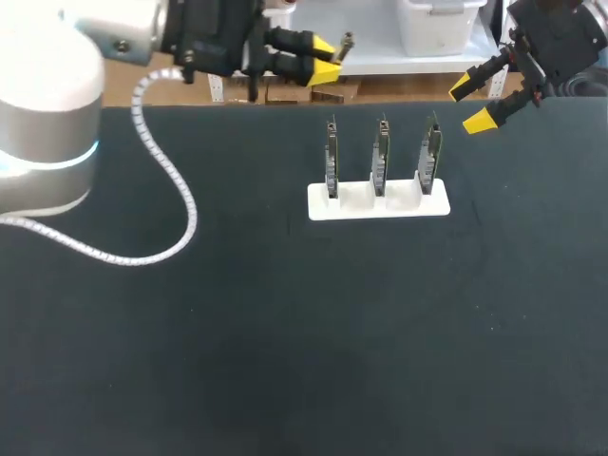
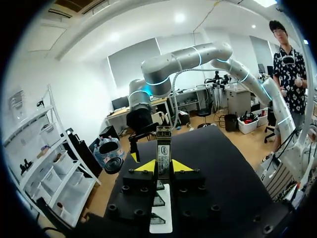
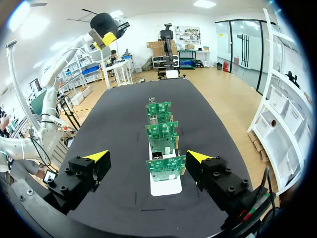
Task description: Pick up the optical module with the left hand, and insert it into the network port with the right hand.
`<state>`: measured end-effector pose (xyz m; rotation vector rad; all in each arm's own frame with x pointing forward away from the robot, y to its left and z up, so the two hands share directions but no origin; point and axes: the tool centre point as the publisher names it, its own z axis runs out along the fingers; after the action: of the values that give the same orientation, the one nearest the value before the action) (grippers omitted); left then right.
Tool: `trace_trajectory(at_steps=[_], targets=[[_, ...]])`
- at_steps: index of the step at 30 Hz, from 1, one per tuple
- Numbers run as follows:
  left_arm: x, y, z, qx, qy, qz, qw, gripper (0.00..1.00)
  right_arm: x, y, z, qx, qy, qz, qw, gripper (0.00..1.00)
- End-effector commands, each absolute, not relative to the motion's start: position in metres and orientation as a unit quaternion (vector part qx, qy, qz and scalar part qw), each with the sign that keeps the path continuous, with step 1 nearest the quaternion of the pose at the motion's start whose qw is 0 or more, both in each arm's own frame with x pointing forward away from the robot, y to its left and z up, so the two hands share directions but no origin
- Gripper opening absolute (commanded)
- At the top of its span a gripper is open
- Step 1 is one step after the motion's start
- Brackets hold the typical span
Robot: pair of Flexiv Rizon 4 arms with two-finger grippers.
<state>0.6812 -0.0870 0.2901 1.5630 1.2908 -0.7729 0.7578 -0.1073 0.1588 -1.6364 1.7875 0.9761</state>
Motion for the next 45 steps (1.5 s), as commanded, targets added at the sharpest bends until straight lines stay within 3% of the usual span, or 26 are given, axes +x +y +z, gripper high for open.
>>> trace_trajectory(at_steps=[1, 21, 45], targets=[[0.699, -0.126, 0.287, 0.651, 0.515, -0.333, 0.447, 0.00, 0.756, -0.107, 0.159, -0.604, 0.661, 0.359, 0.262, 1.00], [0.718, -0.184, 0.260, 0.617, 0.544, -0.345, 0.452, 0.00, 0.756, -0.107, 0.159, -0.604, 0.661, 0.359, 0.262, 1.00], [0.724, -0.188, 0.248, 0.593, 0.538, -0.357, 0.482, 0.00, 0.756, -0.107, 0.159, -0.604, 0.661, 0.359, 0.262, 1.00]])
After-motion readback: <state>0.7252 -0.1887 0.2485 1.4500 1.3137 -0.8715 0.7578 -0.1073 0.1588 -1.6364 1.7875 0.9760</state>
